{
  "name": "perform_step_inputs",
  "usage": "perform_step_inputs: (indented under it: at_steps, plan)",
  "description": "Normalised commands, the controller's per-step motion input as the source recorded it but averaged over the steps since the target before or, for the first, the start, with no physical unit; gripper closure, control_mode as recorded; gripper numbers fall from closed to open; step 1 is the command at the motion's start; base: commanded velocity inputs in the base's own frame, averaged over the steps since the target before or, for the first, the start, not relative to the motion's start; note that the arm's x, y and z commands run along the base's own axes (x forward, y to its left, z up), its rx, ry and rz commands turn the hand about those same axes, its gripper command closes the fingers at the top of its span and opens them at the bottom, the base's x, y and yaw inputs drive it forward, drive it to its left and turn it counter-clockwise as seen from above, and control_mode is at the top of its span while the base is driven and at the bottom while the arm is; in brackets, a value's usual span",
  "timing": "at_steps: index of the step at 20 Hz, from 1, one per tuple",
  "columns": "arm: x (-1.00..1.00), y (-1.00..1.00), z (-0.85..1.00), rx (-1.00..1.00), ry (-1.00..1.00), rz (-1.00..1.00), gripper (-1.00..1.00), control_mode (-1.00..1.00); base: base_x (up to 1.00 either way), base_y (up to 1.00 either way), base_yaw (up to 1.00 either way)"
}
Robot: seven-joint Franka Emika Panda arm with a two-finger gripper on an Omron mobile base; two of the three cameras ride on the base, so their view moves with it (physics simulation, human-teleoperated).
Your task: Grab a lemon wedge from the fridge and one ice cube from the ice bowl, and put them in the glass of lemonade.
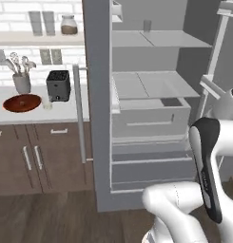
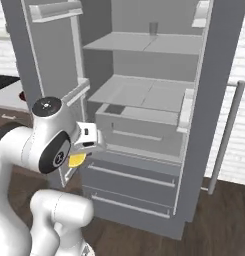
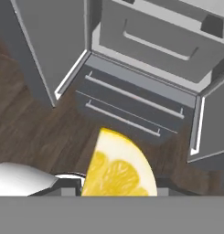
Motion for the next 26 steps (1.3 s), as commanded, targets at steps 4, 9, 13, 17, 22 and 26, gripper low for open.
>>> perform_step_inputs:
  at_steps: [4, 9, 13, 17, 22, 26]
  plan:
    - [0.0, 0.0, 0.0, 0.0, 0.0, 0.0, 1.0, 1.0, -0.37, 0.29, 0.77]
    - [0.0, 0.0, 0.0, 0.0, 0.0, 0.0, 1.0, 1.0, -0.08, 0.19, 1.0]
    - [0.0, 0.0, 0.0, 0.0, 0.0, 0.0, 1.0, 1.0, 0.0, 0.27, 0.76]
    - [0.0, 0.0, 0.0, 0.0, 0.0, 0.0, 1.0, 1.0, 0.2, 0.3, 0.69]
    - [0.0, 0.0, 0.0, 0.0, 0.0, 0.0, 1.0, 1.0, 0.69, 0.24, 0.57]
    - [0.0, 0.0, 0.0, 0.0, 0.0, 0.0, 1.0, 1.0, 1.0, 0.16, 0.33]
